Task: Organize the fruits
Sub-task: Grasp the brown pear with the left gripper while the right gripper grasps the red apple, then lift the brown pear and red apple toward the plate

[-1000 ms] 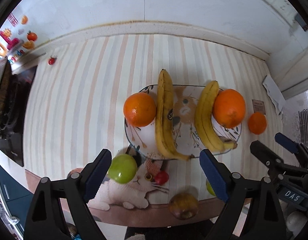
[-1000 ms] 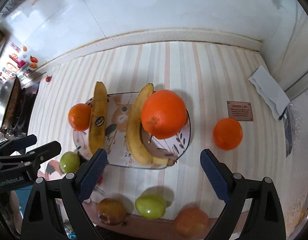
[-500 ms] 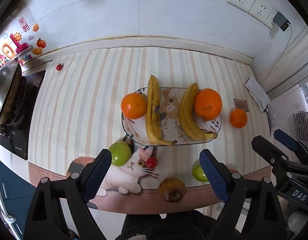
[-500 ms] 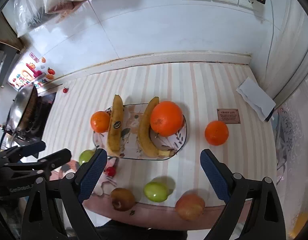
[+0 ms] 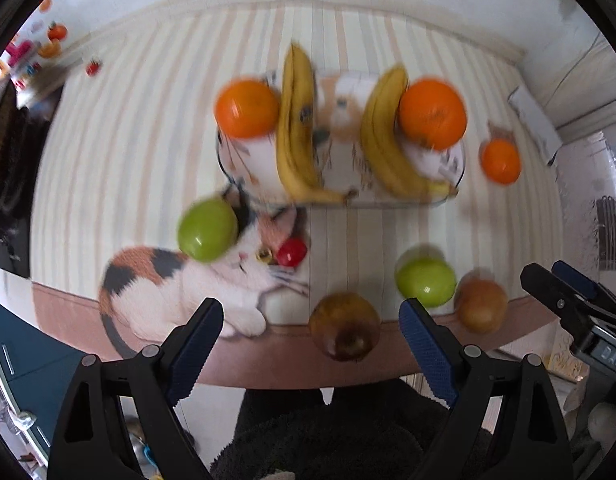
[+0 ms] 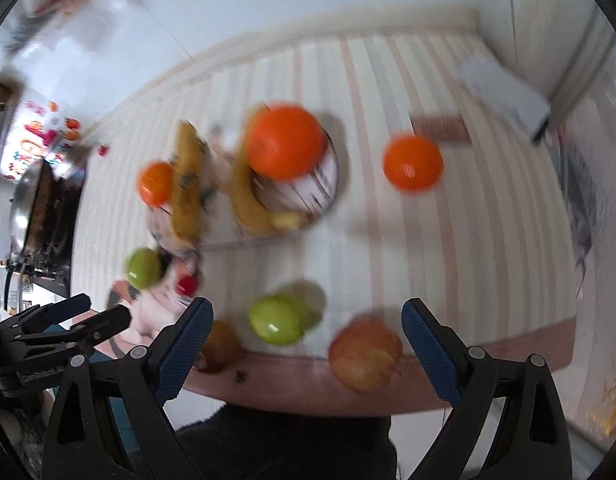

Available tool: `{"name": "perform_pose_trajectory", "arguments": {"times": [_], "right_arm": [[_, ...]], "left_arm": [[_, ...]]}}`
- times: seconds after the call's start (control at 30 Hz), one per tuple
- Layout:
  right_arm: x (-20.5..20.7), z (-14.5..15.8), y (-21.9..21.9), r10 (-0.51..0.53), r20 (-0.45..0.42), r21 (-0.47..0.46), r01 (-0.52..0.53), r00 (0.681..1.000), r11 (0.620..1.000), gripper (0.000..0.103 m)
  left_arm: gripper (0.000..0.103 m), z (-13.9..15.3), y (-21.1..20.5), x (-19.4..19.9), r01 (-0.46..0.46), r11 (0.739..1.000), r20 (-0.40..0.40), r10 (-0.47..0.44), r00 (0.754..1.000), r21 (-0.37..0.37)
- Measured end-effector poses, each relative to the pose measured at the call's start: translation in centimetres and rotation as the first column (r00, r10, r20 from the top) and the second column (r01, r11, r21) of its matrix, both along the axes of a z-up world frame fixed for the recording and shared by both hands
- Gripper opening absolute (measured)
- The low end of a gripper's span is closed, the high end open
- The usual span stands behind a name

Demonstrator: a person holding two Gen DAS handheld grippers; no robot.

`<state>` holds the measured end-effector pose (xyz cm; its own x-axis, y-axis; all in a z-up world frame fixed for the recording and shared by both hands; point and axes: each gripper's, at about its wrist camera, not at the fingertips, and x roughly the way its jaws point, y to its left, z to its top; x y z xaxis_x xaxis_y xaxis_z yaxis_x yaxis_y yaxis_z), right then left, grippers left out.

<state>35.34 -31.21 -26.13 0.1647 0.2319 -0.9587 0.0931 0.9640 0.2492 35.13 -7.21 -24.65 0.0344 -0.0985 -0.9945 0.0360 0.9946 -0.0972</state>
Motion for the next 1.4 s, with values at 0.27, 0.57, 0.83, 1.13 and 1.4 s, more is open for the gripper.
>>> {"name": "perform_pose_trajectory", "arguments": {"times": [0.27, 0.57, 0.83, 1.13, 1.4], "right_arm": [[-1.9, -7.3, -2.5, -0.062, -0.166, 0.036, 0.069, 0.984, 0.997, 0.097], [-3.1, -10.4, -2.5, -0.077, -0.220, 0.058, 0.092, 0.972, 0.994, 0.097], [-3.2, -11.4, -1.6, -0.041, -0.228, 0.032, 0.050, 0.973, 0.998, 0.092], [-2.4, -11.7, 1.0, 0.062, -0.215, -0.053, -0.075, 0.975, 0.996, 0.082], [-0.6, -12.2, 3.1, 0.116, -0.220, -0.094, -0.139, 0.969, 0.986, 0.082]], "left_arm": [[0.090, -6.2, -1.7, -1.5, 0.007, 0.999, -0.170, -0.014, 0.985, -0.040], [0.090, -9.6, -4.2, -3.0, 0.051, 0.998, -0.235, -0.059, 0.970, -0.040], [0.079, -10.3, -5.3, -3.7, 0.059, 0.997, -0.235, -0.067, 0.970, -0.039], [0.068, -11.2, -4.0, -4.0, 0.031, 0.999, -0.245, -0.041, 0.969, -0.045], [0.068, -12.8, -3.9, -2.9, 0.039, 0.998, -0.269, -0.049, 0.962, -0.041]]}}
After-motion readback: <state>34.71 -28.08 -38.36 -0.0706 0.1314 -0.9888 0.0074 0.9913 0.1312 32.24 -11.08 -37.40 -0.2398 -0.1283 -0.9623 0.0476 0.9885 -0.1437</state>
